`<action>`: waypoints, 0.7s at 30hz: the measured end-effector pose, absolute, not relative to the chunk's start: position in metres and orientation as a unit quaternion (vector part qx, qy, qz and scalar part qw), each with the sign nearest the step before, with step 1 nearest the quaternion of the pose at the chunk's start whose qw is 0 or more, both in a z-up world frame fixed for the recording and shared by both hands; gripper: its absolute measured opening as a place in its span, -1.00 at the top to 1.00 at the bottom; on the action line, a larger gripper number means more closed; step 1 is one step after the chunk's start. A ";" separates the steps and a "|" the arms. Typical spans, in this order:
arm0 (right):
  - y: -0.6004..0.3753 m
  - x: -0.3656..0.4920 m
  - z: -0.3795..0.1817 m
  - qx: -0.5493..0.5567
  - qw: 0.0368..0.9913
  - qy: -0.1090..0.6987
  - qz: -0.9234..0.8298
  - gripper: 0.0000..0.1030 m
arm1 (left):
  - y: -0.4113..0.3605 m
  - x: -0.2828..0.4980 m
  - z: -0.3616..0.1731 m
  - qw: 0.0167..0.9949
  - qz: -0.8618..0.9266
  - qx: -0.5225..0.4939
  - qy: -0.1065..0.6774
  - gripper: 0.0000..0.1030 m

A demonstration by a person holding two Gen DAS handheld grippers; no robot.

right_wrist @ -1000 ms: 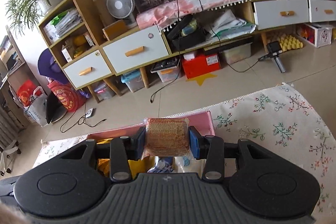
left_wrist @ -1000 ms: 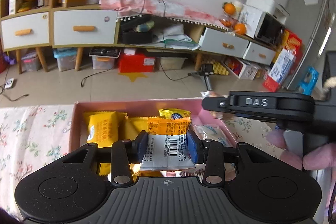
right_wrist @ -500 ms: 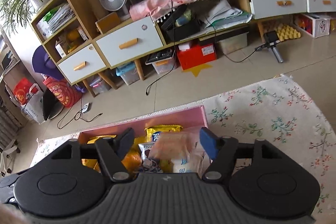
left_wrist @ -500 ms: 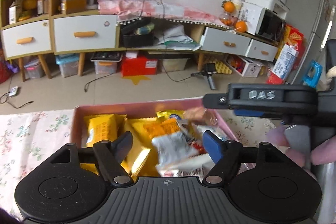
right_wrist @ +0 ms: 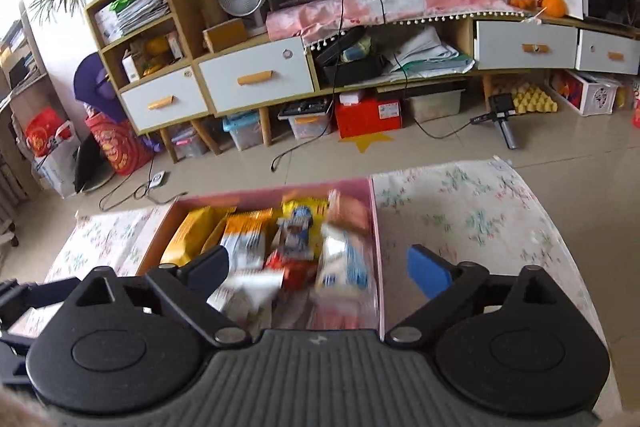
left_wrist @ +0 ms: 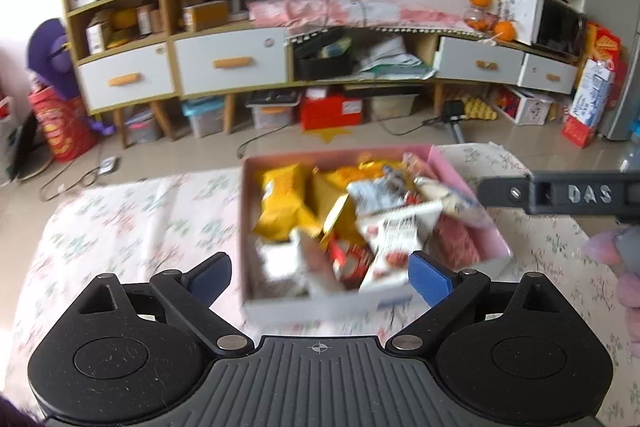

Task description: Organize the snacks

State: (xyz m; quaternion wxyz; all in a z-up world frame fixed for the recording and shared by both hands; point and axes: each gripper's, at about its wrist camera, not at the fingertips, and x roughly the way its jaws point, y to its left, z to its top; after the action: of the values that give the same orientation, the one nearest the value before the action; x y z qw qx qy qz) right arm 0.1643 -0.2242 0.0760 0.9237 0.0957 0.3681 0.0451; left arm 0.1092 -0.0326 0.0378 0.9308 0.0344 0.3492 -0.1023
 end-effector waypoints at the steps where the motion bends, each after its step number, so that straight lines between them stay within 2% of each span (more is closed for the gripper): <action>1: -0.222 0.158 0.077 0.090 0.923 0.372 0.043 -0.93 | -0.030 0.104 0.039 0.929 -0.096 0.034 0.354 -0.90; 6: -0.210 0.133 0.079 0.060 0.918 0.390 0.030 -0.99 | -0.016 0.074 0.036 0.925 -0.056 0.016 0.376 -0.96; 21: -0.187 0.099 0.061 0.036 0.904 0.425 0.012 -0.99 | 0.002 0.034 0.010 0.910 0.004 0.013 0.414 -0.97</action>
State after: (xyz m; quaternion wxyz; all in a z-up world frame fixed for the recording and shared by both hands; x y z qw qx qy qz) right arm 0.0991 -0.1875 0.0614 0.9042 0.0356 0.4255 0.0122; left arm 0.0343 0.0015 0.0105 0.9100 0.0125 0.4144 0.0038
